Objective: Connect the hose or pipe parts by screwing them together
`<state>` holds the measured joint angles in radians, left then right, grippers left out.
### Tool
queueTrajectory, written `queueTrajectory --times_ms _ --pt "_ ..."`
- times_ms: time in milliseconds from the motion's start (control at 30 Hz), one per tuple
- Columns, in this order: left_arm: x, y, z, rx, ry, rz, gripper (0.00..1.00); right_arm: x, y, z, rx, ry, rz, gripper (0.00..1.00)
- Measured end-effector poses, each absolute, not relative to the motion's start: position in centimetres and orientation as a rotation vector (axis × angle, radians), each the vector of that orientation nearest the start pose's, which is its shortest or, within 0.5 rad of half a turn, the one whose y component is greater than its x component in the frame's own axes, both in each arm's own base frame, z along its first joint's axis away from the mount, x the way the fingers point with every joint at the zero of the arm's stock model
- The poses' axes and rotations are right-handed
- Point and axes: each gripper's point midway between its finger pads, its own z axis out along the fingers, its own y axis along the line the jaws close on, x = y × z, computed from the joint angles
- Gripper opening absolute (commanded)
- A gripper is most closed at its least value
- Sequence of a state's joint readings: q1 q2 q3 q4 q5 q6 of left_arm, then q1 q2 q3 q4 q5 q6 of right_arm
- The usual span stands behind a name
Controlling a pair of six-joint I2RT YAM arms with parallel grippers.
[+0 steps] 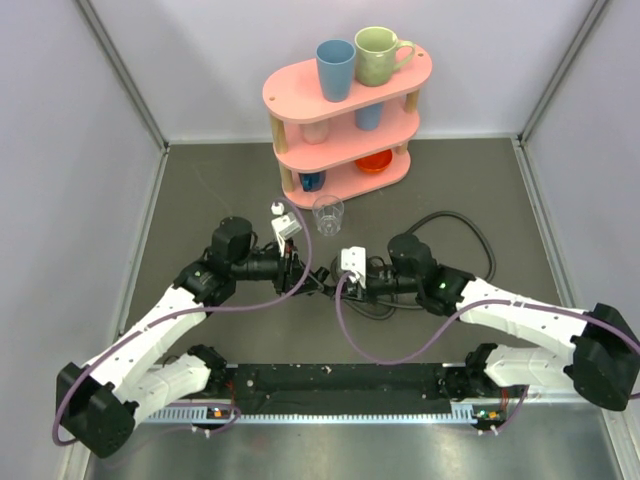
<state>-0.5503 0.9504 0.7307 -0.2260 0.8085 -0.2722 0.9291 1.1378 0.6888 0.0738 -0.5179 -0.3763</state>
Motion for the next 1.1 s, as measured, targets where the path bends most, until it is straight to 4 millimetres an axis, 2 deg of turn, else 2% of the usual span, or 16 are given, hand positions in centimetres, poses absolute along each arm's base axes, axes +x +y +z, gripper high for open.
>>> queueTrajectory --times_ms 533,867,1100 --pt "14.3 -26.0 22.2 1.08 1.748 -1.344 0.0 14.0 32.8 18.1 -1.489 1.349 1.138 0.0" --pt "12.3 -25.7 24.2 1.231 1.519 -1.338 0.0 12.4 33.7 19.6 -1.544 1.3 1.3 0.0" --pt "11.9 -25.6 24.0 1.303 1.452 -1.324 0.0 12.1 34.0 19.3 -1.574 1.332 1.371 0.0"
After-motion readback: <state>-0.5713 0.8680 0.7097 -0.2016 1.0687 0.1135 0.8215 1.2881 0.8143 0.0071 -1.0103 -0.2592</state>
